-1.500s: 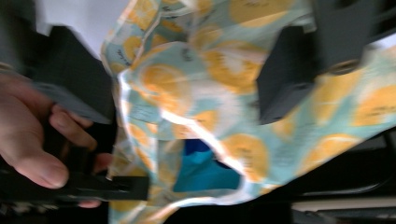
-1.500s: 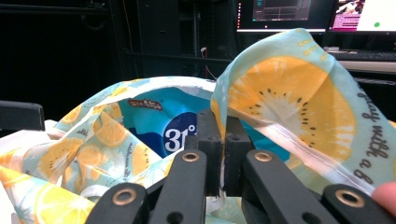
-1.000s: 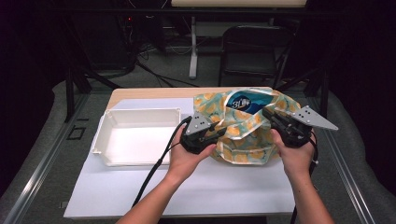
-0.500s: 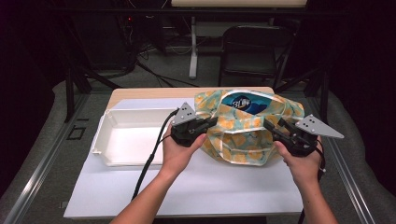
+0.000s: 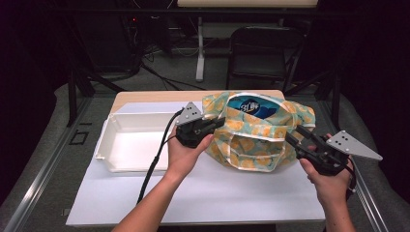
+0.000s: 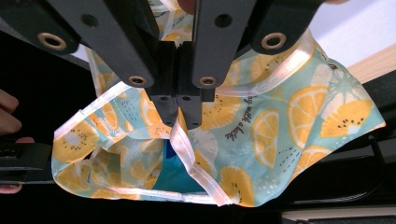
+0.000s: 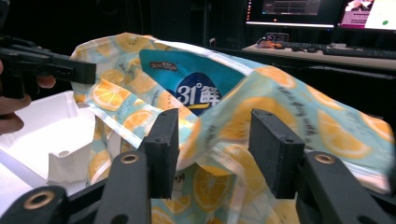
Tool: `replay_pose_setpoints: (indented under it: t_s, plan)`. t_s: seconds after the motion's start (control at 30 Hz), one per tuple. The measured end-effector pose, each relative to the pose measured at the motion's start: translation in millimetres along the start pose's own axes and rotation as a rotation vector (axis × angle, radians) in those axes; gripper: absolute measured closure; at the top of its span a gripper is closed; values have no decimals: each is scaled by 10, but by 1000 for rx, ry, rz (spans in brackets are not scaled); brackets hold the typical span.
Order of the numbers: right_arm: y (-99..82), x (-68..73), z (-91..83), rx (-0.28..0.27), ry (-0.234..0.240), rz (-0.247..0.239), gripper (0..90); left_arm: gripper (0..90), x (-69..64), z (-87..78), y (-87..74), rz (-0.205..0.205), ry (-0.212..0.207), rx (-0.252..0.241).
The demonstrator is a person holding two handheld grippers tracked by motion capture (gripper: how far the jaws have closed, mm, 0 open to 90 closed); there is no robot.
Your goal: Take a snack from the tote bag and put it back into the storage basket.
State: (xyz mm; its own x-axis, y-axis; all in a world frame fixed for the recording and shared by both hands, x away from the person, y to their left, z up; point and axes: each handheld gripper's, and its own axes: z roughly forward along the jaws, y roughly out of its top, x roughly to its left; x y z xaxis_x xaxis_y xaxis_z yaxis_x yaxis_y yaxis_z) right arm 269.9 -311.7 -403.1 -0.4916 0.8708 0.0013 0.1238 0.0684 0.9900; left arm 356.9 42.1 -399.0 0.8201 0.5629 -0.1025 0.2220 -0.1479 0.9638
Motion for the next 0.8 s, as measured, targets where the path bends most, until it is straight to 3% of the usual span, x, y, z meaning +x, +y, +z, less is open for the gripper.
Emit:
replay_pose_setpoints:
  t_s: [0.1,0.2,0.3,0.37,0.47,0.53,0.6,0.8]
  plan:
    - [-28,-29,-19,-3,-40,34,370,899,8,-8,4,-2,-3,-2]
    - [-34,-25,27,2,-48,65,218,898,-2,-10,1,3,-2,-5]
    - [-18,2,116,14,-31,83,213,898,-8,-9,1,7,-6,-6]
    - [-20,9,183,29,-33,81,323,899,-7,-11,2,8,-10,-8]
    - [-35,-6,269,70,-70,73,682,899,-1,-22,4,17,-15,-7]
    - [-22,-19,289,70,-78,62,821,898,6,-30,10,17,-16,-9]
    - [17,-28,293,52,-76,48,886,899,16,-44,27,22,-18,-9]
    - [231,-62,395,10,-76,-9,900,898,70,-34,130,21,-11,-22]
